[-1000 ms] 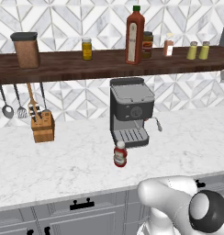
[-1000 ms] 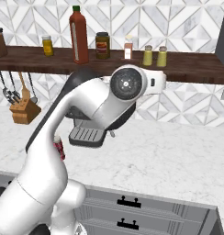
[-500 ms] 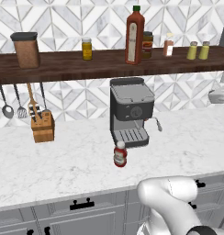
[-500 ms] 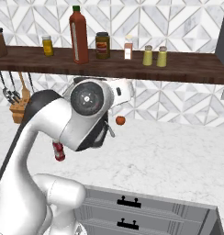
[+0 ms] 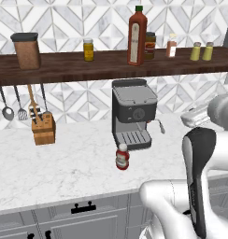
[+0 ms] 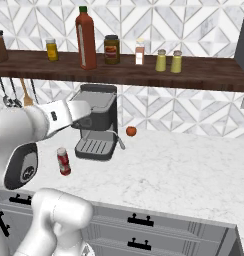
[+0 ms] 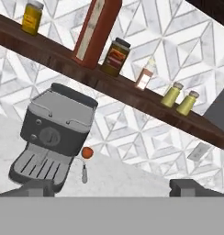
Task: Put the shaker and condiment bottle from the counter next to their counterparts in the cabinet.
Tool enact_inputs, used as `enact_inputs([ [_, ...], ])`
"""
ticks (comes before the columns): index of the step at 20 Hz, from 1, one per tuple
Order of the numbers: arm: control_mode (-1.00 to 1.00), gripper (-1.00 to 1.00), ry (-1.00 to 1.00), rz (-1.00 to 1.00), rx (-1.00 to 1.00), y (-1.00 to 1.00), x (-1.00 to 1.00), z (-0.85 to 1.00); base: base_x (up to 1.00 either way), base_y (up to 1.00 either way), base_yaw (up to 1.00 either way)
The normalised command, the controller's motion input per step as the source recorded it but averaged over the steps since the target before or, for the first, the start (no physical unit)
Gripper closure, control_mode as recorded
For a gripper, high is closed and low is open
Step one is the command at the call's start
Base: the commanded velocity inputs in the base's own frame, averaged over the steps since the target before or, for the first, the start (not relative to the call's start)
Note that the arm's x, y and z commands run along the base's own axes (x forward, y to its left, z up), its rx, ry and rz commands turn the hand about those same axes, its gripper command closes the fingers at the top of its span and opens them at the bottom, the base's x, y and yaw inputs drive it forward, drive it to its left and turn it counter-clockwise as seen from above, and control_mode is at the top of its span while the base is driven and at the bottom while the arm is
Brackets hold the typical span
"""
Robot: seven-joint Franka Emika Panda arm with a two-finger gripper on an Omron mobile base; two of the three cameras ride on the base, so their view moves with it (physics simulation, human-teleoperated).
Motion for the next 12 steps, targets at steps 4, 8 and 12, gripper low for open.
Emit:
enact_inputs([
  [4, -1.0, -1.0, -0.11, -0.48, -0.1, 0.88, -0.26, 0.0, 0.0, 0.0, 0.0],
  [8, -1.0, -1.0, -0.02, -0.53, -0.06, 0.73, -0.08, -0.03, 0.0, 0.0, 0.0],
  [12, -1.0, -1.0, 0.0, -0.26, -0.01, 0.44, 0.0, -0.49, 0.0, 0.0, 0.0],
])
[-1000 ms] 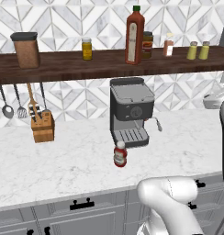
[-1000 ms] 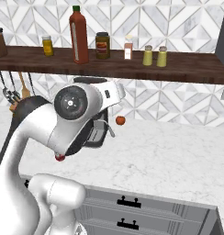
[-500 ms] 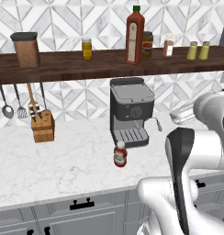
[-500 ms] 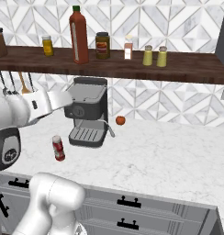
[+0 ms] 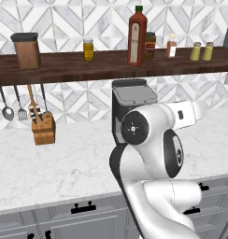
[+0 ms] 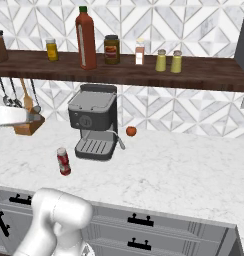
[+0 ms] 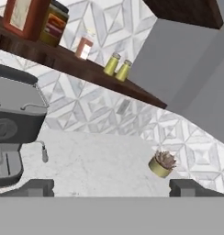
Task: Put the shaker and condiment bottle from the counter next to their counterparts in the cabinet.
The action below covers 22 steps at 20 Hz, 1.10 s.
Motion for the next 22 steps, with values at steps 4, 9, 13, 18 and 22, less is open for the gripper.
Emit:
enact_inputs([
  [4, -1.0, -1.0, -0.28, -0.06, -0.06, 0.3, 0.22, -0.89, 0.0, 0.0, 0.0],
  [9, -1.0, -1.0, -0.1, -0.09, -0.04, 0.5, 0.0, -0.4, 0.0, 0.0, 0.0],
  [13, -1.0, -1.0, -0.18, -0.17, -0.01, 0.19, -0.02, -0.54, 0.0, 0.0, 0.0],
  [18, -1.0, -1.0, -0.11, -0.01, 0.01, -0.13, -0.01, -0.58, 0.0, 0.0, 0.0],
  [22, -1.0, -1.0, -0.15, 0.02, 0.0, 0.08, -0.05, -0.55, 0.0, 0.0, 0.0],
])
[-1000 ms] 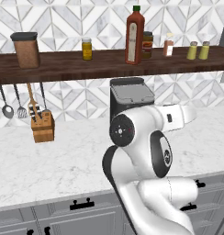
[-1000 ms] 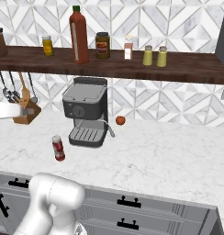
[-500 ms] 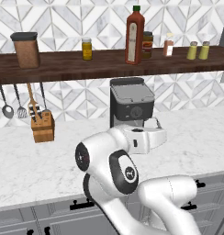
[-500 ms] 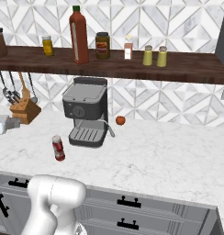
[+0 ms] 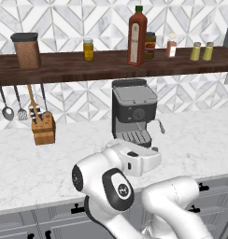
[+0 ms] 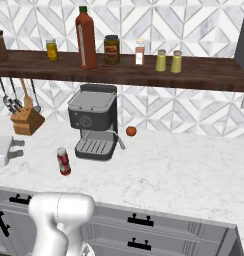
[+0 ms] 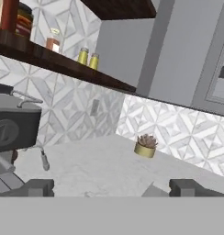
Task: Put the shaker and condiment bottle from the counter next to their counterparts in the cabinet.
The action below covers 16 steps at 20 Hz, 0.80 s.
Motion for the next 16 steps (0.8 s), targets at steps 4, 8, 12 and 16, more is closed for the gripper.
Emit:
enact_inputs([
  [4, -1.0, -1.0, -0.25, 0.0, 0.0, 0.1, 0.0, -0.55, 0.0, 0.0, 0.0],
  [8, -1.0, -1.0, -0.22, 0.0, 0.01, 0.0, 0.05, -0.49, 0.0, 0.0, 0.0],
  [12, -1.0, -1.0, -0.11, 0.0, 0.04, 0.0, 0.22, -0.22, 0.0, 0.0, 0.0],
  [16, -1.0, -1.0, -0.01, 0.0, 0.02, 0.03, 0.4, -0.14, 0.0, 0.0, 0.0],
])
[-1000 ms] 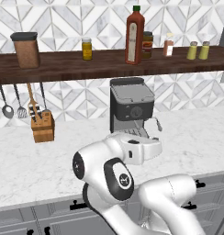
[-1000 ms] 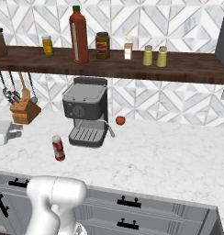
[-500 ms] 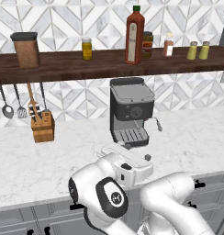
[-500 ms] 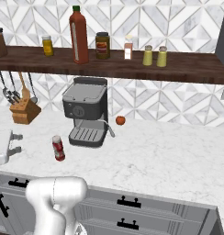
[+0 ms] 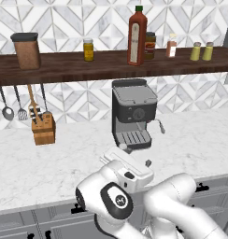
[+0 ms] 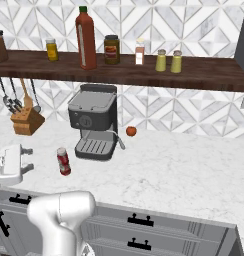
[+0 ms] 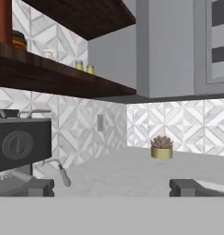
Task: Put the shaker and condiment bottle from the counter next to their counterparts in the cabinet.
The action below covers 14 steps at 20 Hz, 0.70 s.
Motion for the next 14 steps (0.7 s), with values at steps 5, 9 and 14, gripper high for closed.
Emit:
enact_inputs([
  [5, -1.0, -1.0, 0.0, -0.07, 0.01, 0.21, 0.34, -0.3, 0.0, 0.0, 0.0],
  [9, -1.0, -1.0, 0.0, -0.09, 0.03, 0.07, 0.48, -0.12, 0.0, 0.0, 0.0],
  [14, -1.0, -1.0, 0.0, -0.09, 0.01, 0.36, 0.51, -0.31, 0.0, 0.0, 0.0],
])
